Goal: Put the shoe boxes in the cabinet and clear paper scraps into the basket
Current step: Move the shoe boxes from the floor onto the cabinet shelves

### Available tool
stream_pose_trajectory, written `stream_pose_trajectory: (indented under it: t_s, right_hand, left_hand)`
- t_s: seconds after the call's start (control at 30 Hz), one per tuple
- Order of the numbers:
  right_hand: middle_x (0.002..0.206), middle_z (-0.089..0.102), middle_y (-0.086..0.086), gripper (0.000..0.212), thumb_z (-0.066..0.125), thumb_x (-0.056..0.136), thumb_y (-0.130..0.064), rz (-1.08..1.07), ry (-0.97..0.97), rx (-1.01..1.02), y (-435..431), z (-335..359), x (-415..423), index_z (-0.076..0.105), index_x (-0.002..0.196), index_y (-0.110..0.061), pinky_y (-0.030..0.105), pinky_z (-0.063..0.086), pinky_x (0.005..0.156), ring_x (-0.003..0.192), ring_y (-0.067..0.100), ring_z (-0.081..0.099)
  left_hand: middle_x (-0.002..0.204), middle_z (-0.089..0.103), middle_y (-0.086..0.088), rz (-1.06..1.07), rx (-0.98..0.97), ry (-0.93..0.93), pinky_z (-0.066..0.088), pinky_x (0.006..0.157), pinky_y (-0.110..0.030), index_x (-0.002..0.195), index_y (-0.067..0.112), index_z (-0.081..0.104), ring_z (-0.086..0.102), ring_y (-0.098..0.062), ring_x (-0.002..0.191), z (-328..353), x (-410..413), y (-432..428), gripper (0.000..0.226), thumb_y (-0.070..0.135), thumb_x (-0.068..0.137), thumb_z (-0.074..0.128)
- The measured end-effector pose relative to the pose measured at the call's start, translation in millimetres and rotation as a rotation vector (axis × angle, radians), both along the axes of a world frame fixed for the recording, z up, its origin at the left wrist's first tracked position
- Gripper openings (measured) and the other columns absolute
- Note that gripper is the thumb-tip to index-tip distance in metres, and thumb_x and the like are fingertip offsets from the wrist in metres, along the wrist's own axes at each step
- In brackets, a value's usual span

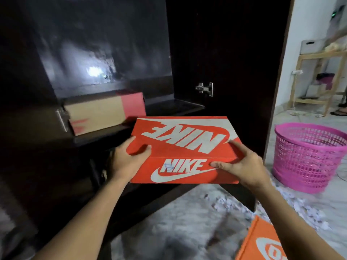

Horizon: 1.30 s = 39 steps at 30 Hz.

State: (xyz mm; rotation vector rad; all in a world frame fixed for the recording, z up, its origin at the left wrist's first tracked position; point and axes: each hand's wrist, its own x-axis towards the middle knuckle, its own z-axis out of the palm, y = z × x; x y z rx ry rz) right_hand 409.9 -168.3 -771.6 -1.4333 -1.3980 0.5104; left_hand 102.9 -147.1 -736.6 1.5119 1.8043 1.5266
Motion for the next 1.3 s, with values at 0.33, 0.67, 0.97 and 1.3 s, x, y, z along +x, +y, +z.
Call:
stream_pose_trajectory:
  t_s: [0.33,0.67,0.97,1.3]
  right_hand:
    - [0.121,0.051,-0.012,0.105,0.089,0.050,-0.051,0.112,0.085,0.310,58.4,94.1,-30.5,0.047,0.143,-0.025,0.027,0.051,0.088,0.107,0.008,0.053]
    - [0.117,0.053,-0.008,0.098,0.091,0.051,-0.048,0.254,0.054,0.370,147.2,183.9,-62.0,0.051,0.138,-0.026,0.027,0.048,0.090,0.108,0.012,0.055]
    - [0.115,0.065,-0.004,0.080,0.090,0.051,-0.053,0.406,0.023,0.307,218.5,203.6,-127.5,0.061,0.121,-0.031,0.036,0.053,0.098,0.103,0.016,0.065]
    - [0.150,0.024,0.007,0.094,0.073,0.070,-0.068,0.330,-0.078,0.249,260.6,181.6,-198.7,0.028,0.146,-0.037,0.049,0.041,0.108,0.133,0.031,0.042]
  left_hand:
    - [0.095,0.066,0.014,0.230,0.293,0.045,0.049,0.081,-0.021,0.126,0.029,0.063,0.065,-0.007,0.092,122.6,-12.4,7.0,0.060,0.048,0.071,0.079]
    - [0.124,0.066,0.004,0.450,0.293,0.165,0.046,0.096,-0.032,0.125,0.033,0.063,0.060,-0.024,0.116,188.0,-42.1,47.6,0.056,0.060,0.076,0.067]
    - [0.114,0.068,-0.003,0.483,0.171,0.183,0.047,0.084,-0.027,0.114,0.026,0.069,0.062,-0.028,0.107,187.8,-106.5,79.5,0.051,0.063,0.080,0.062]
    - [0.155,0.025,-0.014,0.714,0.061,1.044,0.003,0.117,-0.057,0.146,0.023,0.036,0.022,-0.036,0.140,159.8,-119.6,126.7,0.052,0.045,0.101,0.026]
